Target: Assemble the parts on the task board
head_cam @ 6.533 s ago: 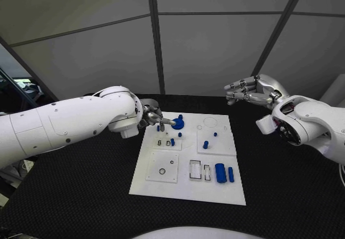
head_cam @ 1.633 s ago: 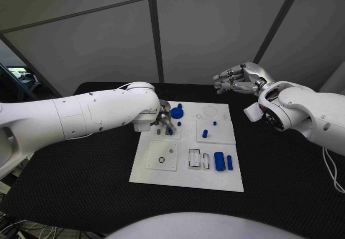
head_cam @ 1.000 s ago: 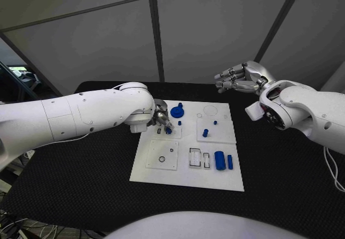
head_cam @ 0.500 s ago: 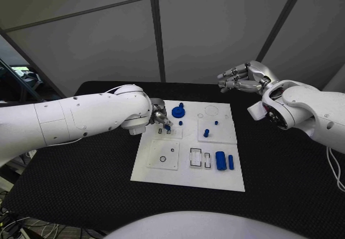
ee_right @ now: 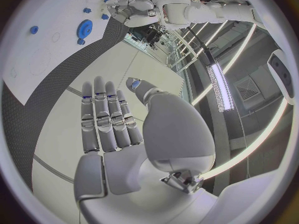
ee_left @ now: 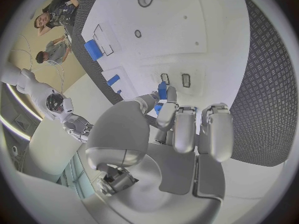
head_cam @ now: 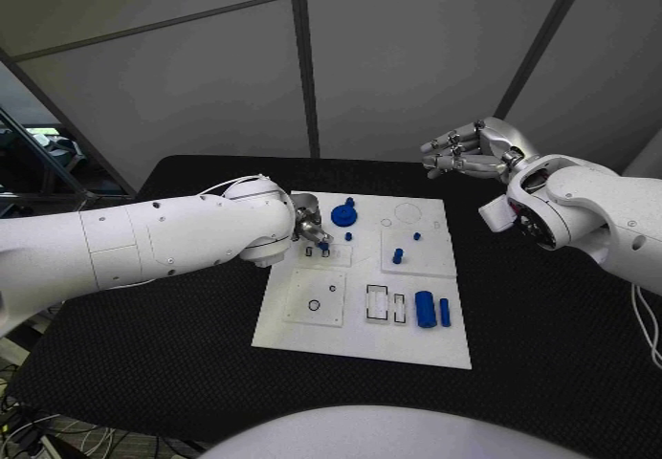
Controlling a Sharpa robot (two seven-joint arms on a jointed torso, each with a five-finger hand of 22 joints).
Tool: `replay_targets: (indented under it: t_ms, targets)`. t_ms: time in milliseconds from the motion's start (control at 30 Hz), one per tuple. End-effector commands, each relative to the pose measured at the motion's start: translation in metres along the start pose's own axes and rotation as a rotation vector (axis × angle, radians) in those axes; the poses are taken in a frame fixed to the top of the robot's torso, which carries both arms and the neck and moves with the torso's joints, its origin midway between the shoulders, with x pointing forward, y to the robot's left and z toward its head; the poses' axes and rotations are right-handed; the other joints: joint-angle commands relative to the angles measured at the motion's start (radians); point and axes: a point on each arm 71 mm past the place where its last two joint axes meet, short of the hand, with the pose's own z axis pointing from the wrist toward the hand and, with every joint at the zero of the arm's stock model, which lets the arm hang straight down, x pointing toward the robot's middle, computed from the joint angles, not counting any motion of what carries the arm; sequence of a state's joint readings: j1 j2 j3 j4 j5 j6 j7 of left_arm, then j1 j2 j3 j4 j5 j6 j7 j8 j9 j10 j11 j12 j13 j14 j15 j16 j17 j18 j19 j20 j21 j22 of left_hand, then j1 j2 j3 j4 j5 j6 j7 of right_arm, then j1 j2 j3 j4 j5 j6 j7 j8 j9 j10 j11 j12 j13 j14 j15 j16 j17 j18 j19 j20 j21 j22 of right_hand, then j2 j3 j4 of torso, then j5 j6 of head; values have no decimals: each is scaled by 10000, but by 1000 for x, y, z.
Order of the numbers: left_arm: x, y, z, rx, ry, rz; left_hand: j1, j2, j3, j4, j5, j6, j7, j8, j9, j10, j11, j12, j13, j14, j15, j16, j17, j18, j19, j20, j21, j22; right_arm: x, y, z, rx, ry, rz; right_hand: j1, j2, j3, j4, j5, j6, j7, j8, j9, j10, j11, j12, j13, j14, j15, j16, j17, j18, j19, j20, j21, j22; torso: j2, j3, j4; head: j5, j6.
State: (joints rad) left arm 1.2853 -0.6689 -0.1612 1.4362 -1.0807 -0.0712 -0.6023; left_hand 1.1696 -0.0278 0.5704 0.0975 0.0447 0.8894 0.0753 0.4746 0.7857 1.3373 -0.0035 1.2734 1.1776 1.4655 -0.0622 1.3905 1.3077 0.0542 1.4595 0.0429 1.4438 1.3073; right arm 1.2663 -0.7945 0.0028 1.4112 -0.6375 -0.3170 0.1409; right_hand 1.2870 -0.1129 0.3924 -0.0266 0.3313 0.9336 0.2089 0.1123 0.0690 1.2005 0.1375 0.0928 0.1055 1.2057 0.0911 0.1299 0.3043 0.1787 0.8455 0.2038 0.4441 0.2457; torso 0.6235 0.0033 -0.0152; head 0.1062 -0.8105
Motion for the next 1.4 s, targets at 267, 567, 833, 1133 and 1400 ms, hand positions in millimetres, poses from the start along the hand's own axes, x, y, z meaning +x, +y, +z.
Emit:
replay_targets:
  t_ms: [267,567,833,1133,1400]
  targets:
    - [0,-4,0,198,-458,545,-99,-67,1385,-1247,67,-24,-54,74,77,98,-26,62,21,543,-47,30,841,-105,95,4,42,796,1,1,1,-21,139,150,-55,19,-41,14,57,31,6,69,11,-26,-28,59,-14,-39,-21,-6,-11,31,34,45,-43,-13,12,-5,2,11,-46]
    - [4,-6,1,155,-141,865,-124,-174,1619,-1334,87,-34,-57,116,171,89,-34,24,-15,544,-55,25,840,-98,82,-6,19,773,2,1,2,-4,191,202,-59,24,-40,19,62,32,5,72,11,-26,-28,62,-16,-38,-21,-5,-12,31,36,45,-47,-15,8,-4,1,9,-63]
    - [6,-6,2,98,-8,994,-133,-186,1651,-1340,90,-36,-56,121,184,80,-34,8,-34,544,-55,24,840,-99,85,-6,22,779,2,1,2,8,218,208,-59,26,-39,19,62,33,5,72,11,-25,-29,63,-17,-37,-21,-5,-12,31,36,45,-48,-16,6,3,3,17,-124]
    - [8,-5,2,13,233,1164,-166,-249,1757,-1371,102,-35,-56,144,231,79,-34,-9,-49,546,-55,24,842,-98,83,-7,16,777,3,1,3,33,248,206,-59,39,-34,23,70,39,2,78,12,-19,-33,72,-20,-31,-24,-1,-13,32,42,44,-53,-19,7,-1,4,29,-135]
    - [9,-4,2,-4,360,1248,-332,-424,2010,-1396,644,-1,-62,225,369,105,-41,-18,-46,548,-60,21,845,-99,88,-12,12,791,3,0,4,39,270,207,-57,46,-31,24,75,42,-1,82,12,-14,-37,79,-22,-26,-27,2,-14,33,47,43,-57,-21,8,-2,8,36,-111]
